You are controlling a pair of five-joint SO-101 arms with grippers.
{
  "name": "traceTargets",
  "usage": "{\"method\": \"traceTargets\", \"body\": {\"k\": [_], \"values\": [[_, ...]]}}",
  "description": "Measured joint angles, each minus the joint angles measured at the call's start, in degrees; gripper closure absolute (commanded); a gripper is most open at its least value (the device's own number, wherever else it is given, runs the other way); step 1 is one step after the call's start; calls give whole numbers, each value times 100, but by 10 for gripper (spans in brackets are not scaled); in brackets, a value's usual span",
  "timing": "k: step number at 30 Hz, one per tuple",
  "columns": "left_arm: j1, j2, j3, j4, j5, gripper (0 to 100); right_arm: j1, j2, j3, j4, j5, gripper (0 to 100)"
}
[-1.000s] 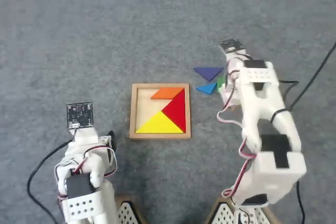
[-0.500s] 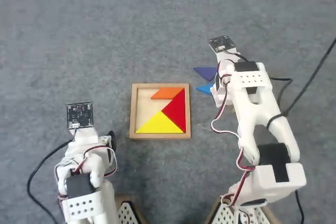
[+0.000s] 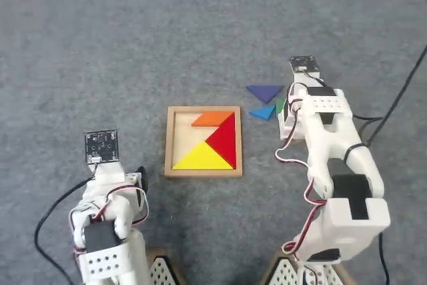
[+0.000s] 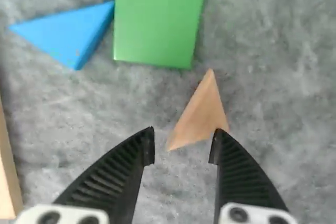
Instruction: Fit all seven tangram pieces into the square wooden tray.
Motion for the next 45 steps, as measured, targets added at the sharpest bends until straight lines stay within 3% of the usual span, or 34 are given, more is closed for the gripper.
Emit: {"method": "traceTargets", "body": {"k": [6, 18, 32, 35, 40, 45], "values": [[0, 0, 0, 0, 0, 814, 35, 79, -79, -9, -70, 990], [0, 0, 0, 0, 0, 814, 35, 149, -79, -18, -79, 990], [0, 0, 0, 0, 0, 814, -105, -1020, 484, 53, -97, 988], [0, 0, 0, 0, 0, 814, -149, -1020, 484, 53, -97, 957], [0, 0, 0, 0, 0, 814, -325, -1020, 484, 53, -413, 801], [0, 0, 0, 0, 0, 814, -475, -1020, 484, 53, -1433, 831]]}}
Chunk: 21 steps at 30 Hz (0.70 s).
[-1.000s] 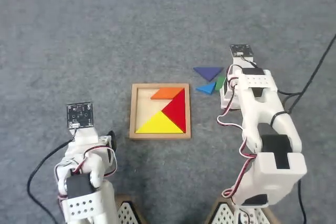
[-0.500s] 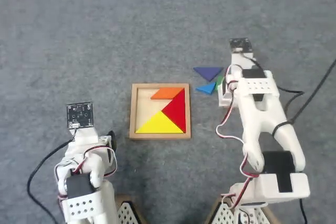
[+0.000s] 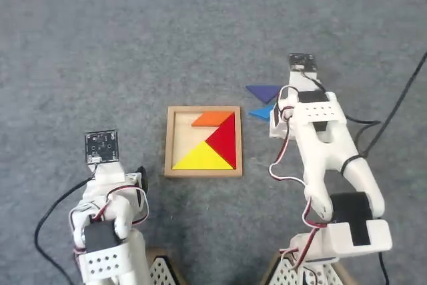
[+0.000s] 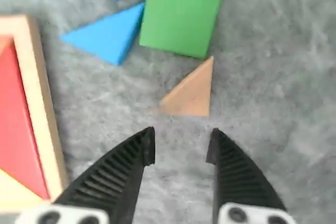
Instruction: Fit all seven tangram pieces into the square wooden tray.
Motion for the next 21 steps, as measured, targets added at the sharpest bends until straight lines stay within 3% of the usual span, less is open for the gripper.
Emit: {"method": "traceTargets", "body": {"k": [3, 21], "values": [[0, 0, 0, 0, 0, 814, 0, 0, -18, 0, -422, 832], [0, 0, 0, 0, 0, 814, 132, 2057, -1679, 158, -862, 838]]}}
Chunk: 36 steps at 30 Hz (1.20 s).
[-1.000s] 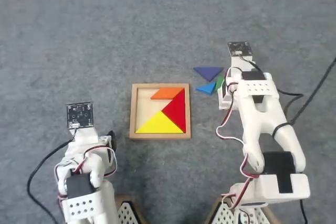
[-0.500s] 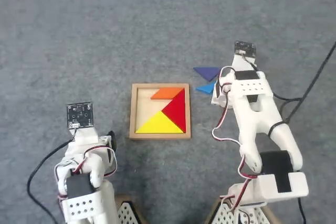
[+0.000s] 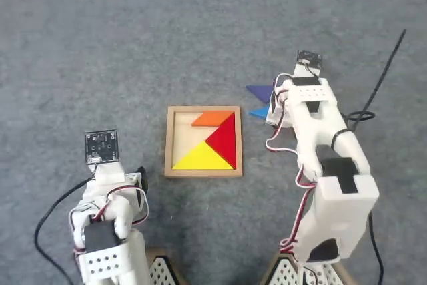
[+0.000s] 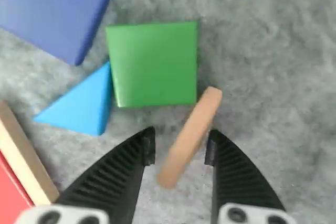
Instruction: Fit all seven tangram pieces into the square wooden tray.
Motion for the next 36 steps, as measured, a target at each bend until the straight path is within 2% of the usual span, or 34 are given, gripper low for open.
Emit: {"method": "traceTargets", "body": {"k": [2, 6, 15, 20, 23, 27, 31, 36], "values": [[0, 0, 0, 0, 0, 814, 26, 9, -53, 79, 0, 866], [0, 0, 0, 0, 0, 814, 123, 9, -53, 158, 0, 993], [0, 0, 0, 0, 0, 814, 220, 26, -35, 193, 62, 992], [0, 0, 0, 0, 0, 814, 97, -554, -26, 422, 105, 992], [0, 0, 0, 0, 0, 814, -281, -1231, -18, 466, 105, 992], [0, 0, 0, 0, 0, 814, -1169, -1899, 79, 422, 105, 992], [0, 0, 0, 0, 0, 814, -2066, -1960, 308, -202, 70, 992], [0, 0, 0, 0, 0, 814, -2629, -1767, 378, -1064, -730, 992]]}}
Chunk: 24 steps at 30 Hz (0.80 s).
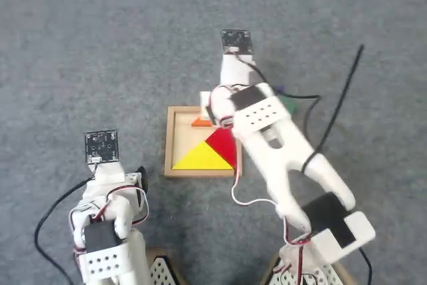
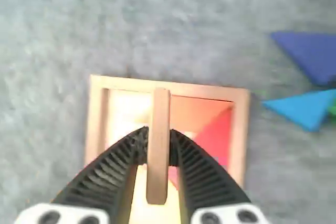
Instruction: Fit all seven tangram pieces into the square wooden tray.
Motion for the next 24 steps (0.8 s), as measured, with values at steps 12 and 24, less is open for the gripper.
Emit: {"method": "traceTargets", "body": {"k": [12, 24], "values": [[0, 0, 0, 0, 0, 814, -343, 914, 9, -527, -1653, 871], [0, 0, 0, 0, 0, 814, -527, 1152, 9, -782, -1178, 818]]}}
